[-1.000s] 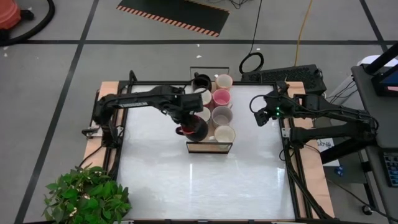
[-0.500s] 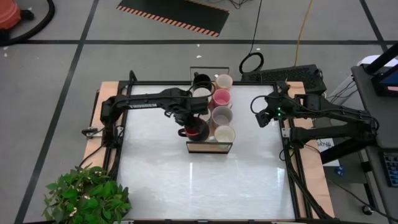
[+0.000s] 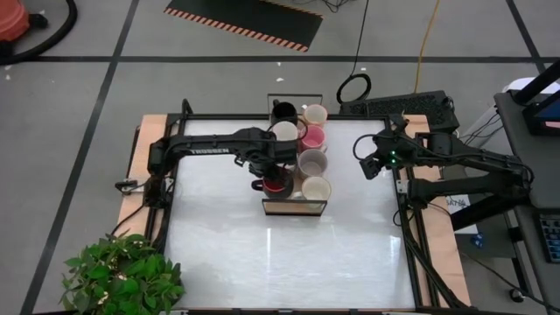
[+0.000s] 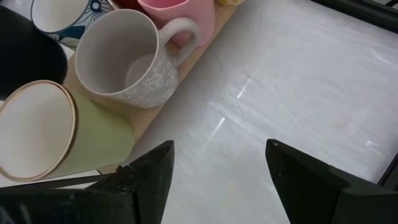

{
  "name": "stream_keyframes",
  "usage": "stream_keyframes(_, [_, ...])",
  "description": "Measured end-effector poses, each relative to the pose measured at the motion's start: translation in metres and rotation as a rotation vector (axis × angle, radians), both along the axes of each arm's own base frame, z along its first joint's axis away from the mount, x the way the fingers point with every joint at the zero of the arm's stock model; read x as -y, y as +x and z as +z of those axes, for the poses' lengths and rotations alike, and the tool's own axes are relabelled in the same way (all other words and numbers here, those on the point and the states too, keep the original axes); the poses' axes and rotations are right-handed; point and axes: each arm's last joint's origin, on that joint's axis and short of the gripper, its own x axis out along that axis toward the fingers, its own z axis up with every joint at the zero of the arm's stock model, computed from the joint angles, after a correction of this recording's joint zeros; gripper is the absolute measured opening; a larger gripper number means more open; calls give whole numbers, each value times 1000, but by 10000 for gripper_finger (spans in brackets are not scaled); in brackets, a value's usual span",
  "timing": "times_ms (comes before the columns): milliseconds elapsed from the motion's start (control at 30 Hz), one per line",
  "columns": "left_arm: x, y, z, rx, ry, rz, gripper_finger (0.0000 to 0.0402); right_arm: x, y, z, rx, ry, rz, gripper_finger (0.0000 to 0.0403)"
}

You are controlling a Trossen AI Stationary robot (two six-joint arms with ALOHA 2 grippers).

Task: Place coffee mugs
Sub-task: Put the black orange mug on the shelf

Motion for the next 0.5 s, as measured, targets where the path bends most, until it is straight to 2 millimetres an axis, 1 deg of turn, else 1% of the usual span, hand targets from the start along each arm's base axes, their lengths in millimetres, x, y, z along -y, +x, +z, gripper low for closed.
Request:
stream_keyframes(267, [8,6,-9,-19,17,0,60,-1,-4,1,-6,-3,5,247])
stream_keyframes(500, [20,13,-16,-13,51,-11,60,-2,-11,1,-20,-1,7,247])
